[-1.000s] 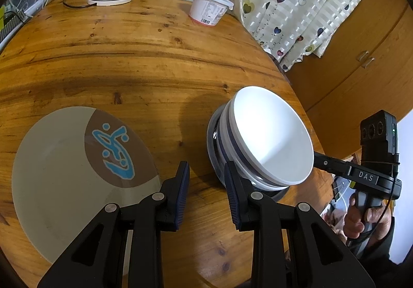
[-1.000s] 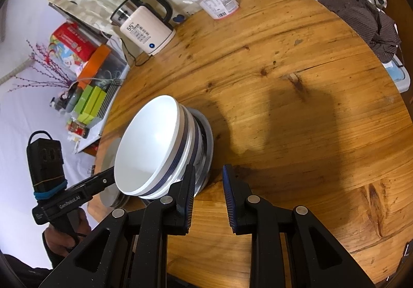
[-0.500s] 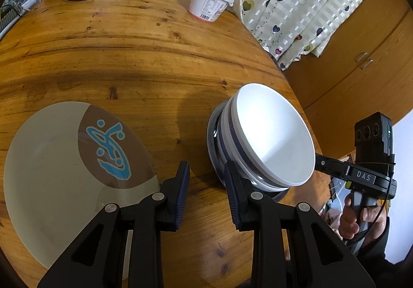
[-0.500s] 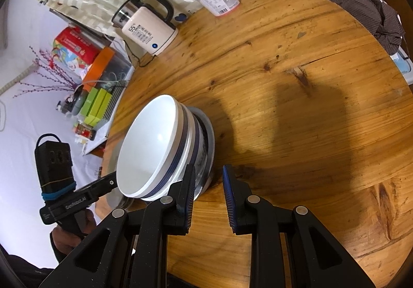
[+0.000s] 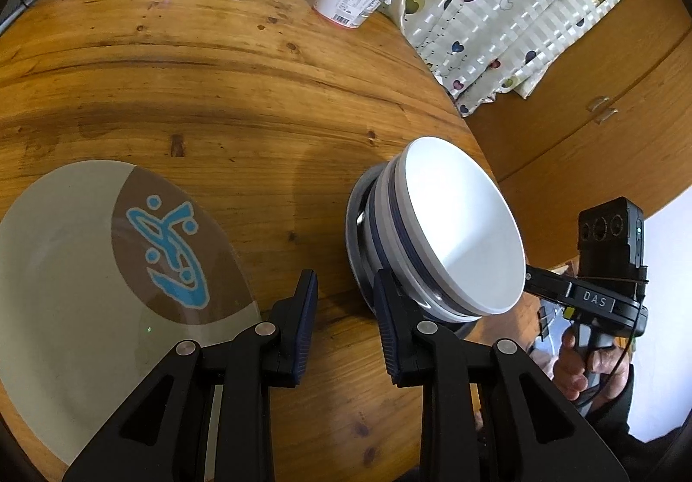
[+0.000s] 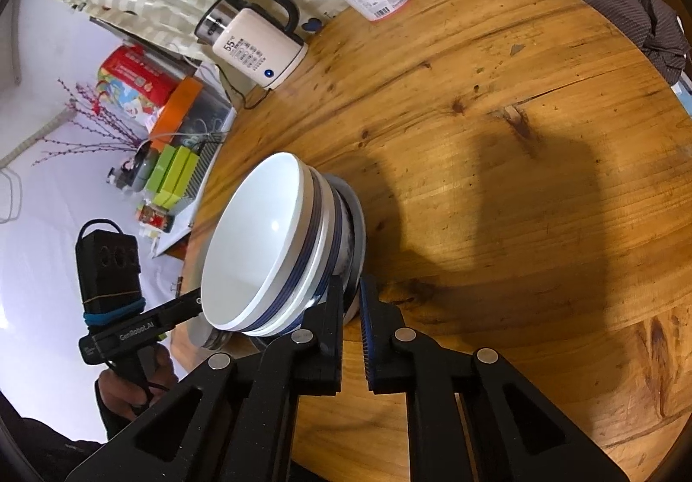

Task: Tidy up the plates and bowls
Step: 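Carry the nested bowls over the beige plate stack with the right gripper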

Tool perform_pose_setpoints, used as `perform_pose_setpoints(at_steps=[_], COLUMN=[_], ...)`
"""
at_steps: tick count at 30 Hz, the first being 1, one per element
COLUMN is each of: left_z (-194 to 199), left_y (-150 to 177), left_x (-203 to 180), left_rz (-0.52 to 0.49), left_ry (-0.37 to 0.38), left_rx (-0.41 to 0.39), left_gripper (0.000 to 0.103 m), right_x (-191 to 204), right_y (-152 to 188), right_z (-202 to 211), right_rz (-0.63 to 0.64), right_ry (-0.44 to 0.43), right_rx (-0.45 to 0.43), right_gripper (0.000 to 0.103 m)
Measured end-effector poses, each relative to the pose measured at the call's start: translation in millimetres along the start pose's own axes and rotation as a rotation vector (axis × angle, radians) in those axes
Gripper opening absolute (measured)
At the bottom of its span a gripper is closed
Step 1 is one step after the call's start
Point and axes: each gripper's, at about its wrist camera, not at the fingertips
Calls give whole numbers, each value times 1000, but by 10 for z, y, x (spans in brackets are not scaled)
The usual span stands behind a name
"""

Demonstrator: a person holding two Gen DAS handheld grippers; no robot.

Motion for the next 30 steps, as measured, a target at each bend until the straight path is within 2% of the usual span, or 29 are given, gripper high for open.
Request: perform_pose_setpoints(at_steps=[2, 4, 6, 30], left_z=[-11, -25, -31, 6], left_y=[-5, -10, -16, -26], left_x=[11, 6, -35, -54], left_rz=[4, 10, -6, -19], left_ry=[19, 46, 56, 57], left_rx=[5, 11, 11, -14], left_gripper=[23, 13, 9, 9], right_x=[-14, -31, -34, 12], right_y=[-10, -17, -19, -63], right_z=[0, 9, 12, 26], right_rz=[-4, -6, -5, 13], right_ry=[-6, -10, -8, -5], right_rx=[0, -1, -4, -15], right_gripper=[8, 8, 8, 8])
Point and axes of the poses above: each gripper's, at about its wrist camera, not at the fingertips, and z roughly against the way its jaws point, x to its left, y to its underside, and after that the axes turned 6 degrees about -x, right-handed
